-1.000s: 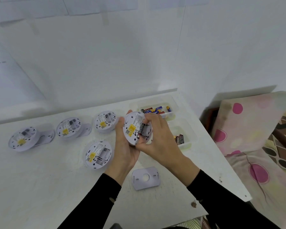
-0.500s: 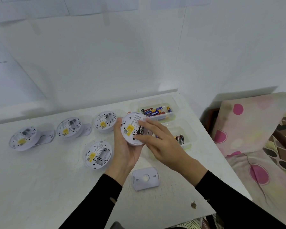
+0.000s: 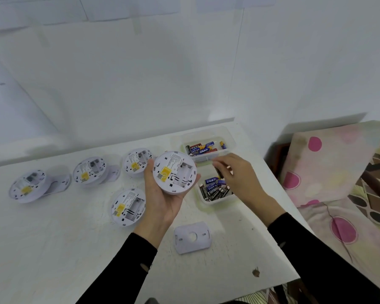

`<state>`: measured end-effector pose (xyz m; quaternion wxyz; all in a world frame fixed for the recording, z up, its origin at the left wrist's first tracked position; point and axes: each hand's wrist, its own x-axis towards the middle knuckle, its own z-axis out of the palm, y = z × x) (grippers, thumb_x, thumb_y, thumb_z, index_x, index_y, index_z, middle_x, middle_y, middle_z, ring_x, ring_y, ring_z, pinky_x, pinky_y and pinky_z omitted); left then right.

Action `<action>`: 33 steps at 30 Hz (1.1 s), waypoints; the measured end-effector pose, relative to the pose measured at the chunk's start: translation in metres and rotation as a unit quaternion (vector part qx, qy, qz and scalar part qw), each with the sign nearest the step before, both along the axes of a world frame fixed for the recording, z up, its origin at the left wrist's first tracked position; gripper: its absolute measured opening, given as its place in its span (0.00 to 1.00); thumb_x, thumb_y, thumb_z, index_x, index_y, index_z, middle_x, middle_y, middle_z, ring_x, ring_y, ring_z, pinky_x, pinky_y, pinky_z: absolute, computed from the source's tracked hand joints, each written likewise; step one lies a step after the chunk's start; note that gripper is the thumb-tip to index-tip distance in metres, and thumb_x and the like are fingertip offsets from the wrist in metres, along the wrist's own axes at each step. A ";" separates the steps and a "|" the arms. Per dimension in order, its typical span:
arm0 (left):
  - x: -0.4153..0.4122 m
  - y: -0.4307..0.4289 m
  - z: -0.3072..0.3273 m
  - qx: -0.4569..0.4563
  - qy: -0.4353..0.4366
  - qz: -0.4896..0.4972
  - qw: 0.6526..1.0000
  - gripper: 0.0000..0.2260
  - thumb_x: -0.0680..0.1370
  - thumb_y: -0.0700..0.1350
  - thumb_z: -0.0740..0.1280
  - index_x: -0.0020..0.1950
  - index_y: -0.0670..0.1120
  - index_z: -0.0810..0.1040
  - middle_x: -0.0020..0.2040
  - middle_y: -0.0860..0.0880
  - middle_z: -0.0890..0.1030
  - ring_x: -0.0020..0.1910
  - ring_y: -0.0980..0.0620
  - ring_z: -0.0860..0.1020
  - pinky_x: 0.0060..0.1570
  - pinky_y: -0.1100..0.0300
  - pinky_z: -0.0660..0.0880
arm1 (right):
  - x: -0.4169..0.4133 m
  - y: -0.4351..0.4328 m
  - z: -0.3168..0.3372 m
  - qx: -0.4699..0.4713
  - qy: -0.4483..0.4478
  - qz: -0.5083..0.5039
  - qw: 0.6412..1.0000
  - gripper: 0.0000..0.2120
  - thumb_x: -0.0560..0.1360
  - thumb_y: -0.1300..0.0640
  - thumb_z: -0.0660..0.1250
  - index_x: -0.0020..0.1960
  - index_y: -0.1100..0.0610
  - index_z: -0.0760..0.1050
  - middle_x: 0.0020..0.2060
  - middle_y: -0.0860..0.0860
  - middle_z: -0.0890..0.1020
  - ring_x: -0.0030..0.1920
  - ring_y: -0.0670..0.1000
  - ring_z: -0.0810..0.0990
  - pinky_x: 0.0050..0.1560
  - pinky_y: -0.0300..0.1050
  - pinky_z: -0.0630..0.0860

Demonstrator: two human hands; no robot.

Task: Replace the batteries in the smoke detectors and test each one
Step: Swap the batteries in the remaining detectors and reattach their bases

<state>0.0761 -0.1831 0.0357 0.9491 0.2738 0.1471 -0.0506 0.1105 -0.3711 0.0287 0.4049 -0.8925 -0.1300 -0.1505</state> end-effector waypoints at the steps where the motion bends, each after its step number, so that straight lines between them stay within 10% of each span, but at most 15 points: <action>1: 0.000 0.002 -0.002 -0.001 0.002 0.000 1.000 0.28 0.79 0.61 0.62 0.72 0.43 0.73 0.65 0.36 0.78 0.65 0.34 0.76 0.58 0.31 0.74 | 0.003 -0.004 -0.009 -0.039 0.018 0.007 0.999 0.09 0.78 0.57 0.66 0.54 0.58 0.82 0.46 0.53 0.81 0.43 0.52 0.80 0.47 0.47 0.78; 8: 0.001 0.004 -0.006 -0.004 -0.002 -0.002 1.000 0.27 0.79 0.61 0.60 0.69 0.43 0.74 0.64 0.37 0.80 0.66 0.34 0.75 0.59 0.32 0.73 | 0.007 -0.008 -0.032 -0.192 0.081 0.051 0.977 0.12 0.80 0.55 0.63 0.60 0.56 0.81 0.51 0.52 0.79 0.50 0.55 0.79 0.48 0.40 0.70; 12: 0.000 0.007 -0.005 0.010 -0.007 0.008 1.000 0.24 0.80 0.60 0.59 0.67 0.44 0.76 0.62 0.38 0.81 0.67 0.35 0.75 0.65 0.32 0.70 | -0.012 0.003 -0.022 -0.149 -0.073 0.068 0.984 0.11 0.78 0.55 0.64 0.54 0.56 0.83 0.44 0.51 0.80 0.43 0.55 0.78 0.43 0.48 0.77; 19: -0.002 0.023 -0.008 0.012 -0.005 0.033 0.999 0.27 0.81 0.60 0.59 0.72 0.44 0.72 0.68 0.37 0.77 0.68 0.35 0.73 0.65 0.32 0.69 | -0.080 0.024 -0.049 -0.175 -0.049 0.353 0.918 0.09 0.79 0.53 0.65 0.52 0.55 0.81 0.51 0.51 0.81 0.49 0.51 0.80 0.47 0.46 0.78; 33: -0.028 0.045 -0.007 0.001 0.003 0.092 0.996 0.26 0.82 0.59 0.56 0.73 0.43 0.71 0.67 0.37 0.78 0.68 0.36 0.75 0.60 0.36 0.75 | -0.062 0.044 -0.074 -0.173 -0.075 0.368 0.910 0.09 0.75 0.51 0.66 0.48 0.54 0.83 0.55 0.51 0.83 0.53 0.51 0.82 0.51 0.45 0.79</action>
